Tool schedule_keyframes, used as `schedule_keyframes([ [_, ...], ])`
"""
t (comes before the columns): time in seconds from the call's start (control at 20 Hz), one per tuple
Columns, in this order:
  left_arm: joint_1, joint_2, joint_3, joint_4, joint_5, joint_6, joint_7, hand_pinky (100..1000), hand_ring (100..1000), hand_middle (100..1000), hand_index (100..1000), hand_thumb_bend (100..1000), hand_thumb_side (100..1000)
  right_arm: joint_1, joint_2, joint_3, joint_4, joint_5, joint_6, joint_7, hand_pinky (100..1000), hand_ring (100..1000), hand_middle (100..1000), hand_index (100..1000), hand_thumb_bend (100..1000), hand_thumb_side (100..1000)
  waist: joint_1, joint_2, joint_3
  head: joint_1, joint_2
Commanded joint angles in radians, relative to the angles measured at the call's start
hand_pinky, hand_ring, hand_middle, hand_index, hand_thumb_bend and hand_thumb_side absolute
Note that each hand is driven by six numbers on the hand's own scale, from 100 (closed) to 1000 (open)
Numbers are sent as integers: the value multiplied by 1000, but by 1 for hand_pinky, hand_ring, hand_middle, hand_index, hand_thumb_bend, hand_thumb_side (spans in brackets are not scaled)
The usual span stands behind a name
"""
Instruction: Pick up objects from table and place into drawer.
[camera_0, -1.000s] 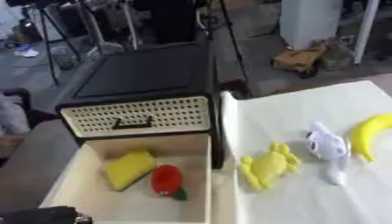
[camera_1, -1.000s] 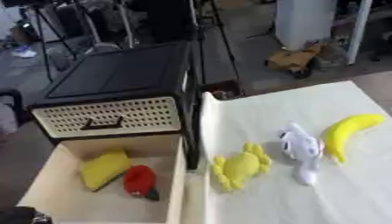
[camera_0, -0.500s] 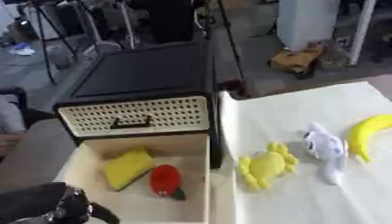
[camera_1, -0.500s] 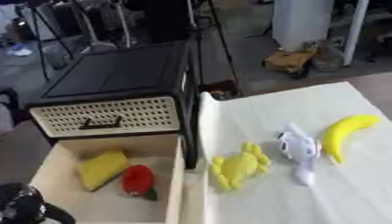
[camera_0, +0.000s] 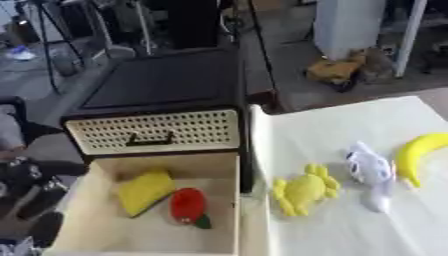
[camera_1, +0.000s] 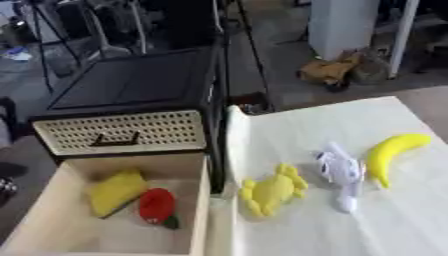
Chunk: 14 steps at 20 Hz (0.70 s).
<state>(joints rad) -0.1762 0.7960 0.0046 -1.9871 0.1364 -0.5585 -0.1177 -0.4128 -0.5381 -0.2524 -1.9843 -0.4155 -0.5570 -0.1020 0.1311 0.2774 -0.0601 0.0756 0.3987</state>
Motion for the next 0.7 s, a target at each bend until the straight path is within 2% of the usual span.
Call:
schedule_keyframes([
  [0.05, -2, -16, 45, -13, 92, -2, 70, 100, 100, 100, 912, 100, 699, -9, -17, -8, -16, -1, -4, -9, 758, 880, 769, 911, 100, 1000, -10, -14, 5, -10, -10],
  [0.3, -2, -56, 79, -13, 243, -7, 100, 100, 100, 112, 940, 100, 801, -11, -18, -10, -16, -1, -10, -17, 757, 879, 770, 910, 100, 1000, -19, -13, 11, -18, -19],
  [0.35, -3, -59, 83, -13, 275, -15, 96, 100, 100, 134, 945, 100, 808, -12, -18, -10, -16, -2, -12, -18, 757, 879, 770, 910, 100, 1000, -20, -12, 12, -19, -19],
  [0.4, -3, -62, 86, -13, 310, -26, 92, 100, 100, 218, 957, 100, 825, -13, -20, -10, -16, -2, -14, -20, 757, 879, 770, 910, 100, 1000, -22, -12, 13, -20, -18],
  [0.45, -2, -65, 90, -13, 347, -41, 87, 132, 100, 255, 959, 100, 829, -14, -21, -10, -16, -3, -16, -21, 757, 879, 770, 910, 100, 1000, -23, -13, 13, -21, -17],
  [0.5, 0, -68, 94, -13, 384, -56, 83, 222, 192, 334, 966, 100, 836, -16, -23, -9, -16, -3, -18, -23, 757, 878, 771, 909, 100, 1000, -24, -12, 13, -22, -17],
  [0.6, 3, -75, 105, -13, 454, -84, 74, 336, 345, 425, 967, 100, 846, -18, -28, -9, -16, -4, -22, -26, 757, 877, 771, 909, 100, 1000, -26, -12, 14, -26, -17],
  [0.7, 5, -85, 118, -13, 518, -107, 71, 404, 428, 466, 963, 100, 858, -21, -34, -8, -16, -6, -28, -31, 755, 877, 772, 908, 100, 1000, -28, -12, 14, -29, -17],
])
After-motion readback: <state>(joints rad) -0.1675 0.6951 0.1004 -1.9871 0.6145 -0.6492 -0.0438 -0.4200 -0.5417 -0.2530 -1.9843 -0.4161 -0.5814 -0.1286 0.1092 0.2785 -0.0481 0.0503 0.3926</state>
